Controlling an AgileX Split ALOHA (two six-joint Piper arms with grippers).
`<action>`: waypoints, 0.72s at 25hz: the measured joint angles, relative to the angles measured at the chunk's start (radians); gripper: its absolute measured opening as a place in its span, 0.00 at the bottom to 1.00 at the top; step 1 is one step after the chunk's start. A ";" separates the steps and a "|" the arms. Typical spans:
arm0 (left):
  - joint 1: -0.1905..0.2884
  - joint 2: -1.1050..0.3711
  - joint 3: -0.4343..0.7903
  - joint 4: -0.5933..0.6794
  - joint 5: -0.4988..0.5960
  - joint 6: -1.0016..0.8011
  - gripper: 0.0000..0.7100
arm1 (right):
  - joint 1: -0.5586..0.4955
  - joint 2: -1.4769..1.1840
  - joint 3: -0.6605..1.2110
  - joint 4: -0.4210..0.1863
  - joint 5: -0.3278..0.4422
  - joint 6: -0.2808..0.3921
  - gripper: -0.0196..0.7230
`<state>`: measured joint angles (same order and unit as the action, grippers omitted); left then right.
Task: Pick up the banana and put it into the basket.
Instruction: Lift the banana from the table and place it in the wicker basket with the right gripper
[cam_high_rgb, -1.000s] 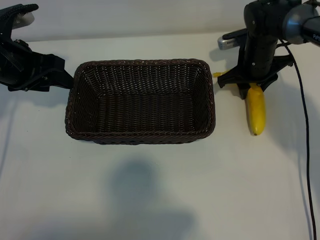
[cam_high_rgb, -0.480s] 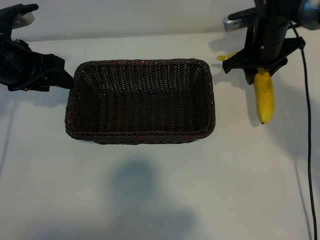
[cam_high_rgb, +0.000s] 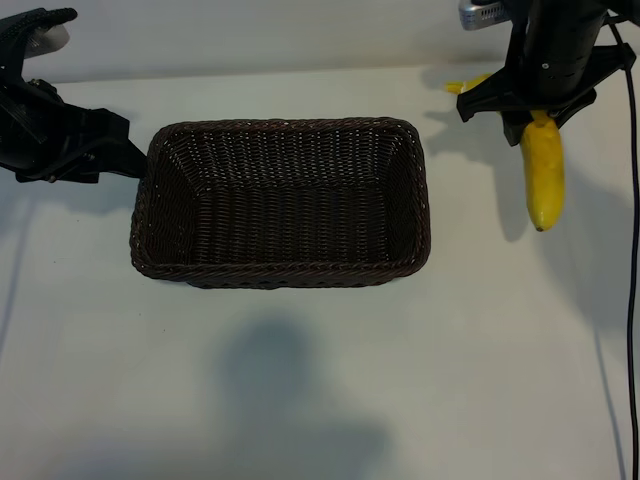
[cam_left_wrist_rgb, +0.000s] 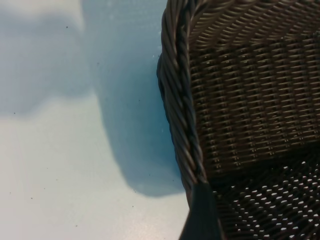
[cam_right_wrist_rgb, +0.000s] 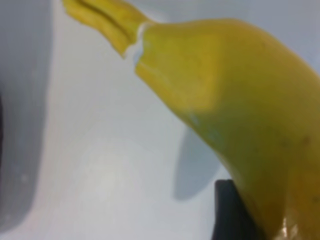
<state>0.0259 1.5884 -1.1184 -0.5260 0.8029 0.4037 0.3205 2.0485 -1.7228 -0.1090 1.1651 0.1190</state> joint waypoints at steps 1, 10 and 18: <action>0.000 0.000 0.000 0.000 0.000 0.000 0.84 | 0.000 -0.003 0.000 0.000 0.003 0.000 0.59; 0.000 0.000 0.000 0.000 0.000 0.001 0.84 | 0.000 -0.008 0.000 0.000 0.012 -0.003 0.59; 0.000 0.000 0.000 0.000 0.000 0.001 0.84 | 0.000 -0.008 0.000 0.025 0.017 -0.015 0.59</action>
<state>0.0259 1.5884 -1.1184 -0.5260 0.8029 0.4044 0.3205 2.0409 -1.7228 -0.0840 1.1823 0.1044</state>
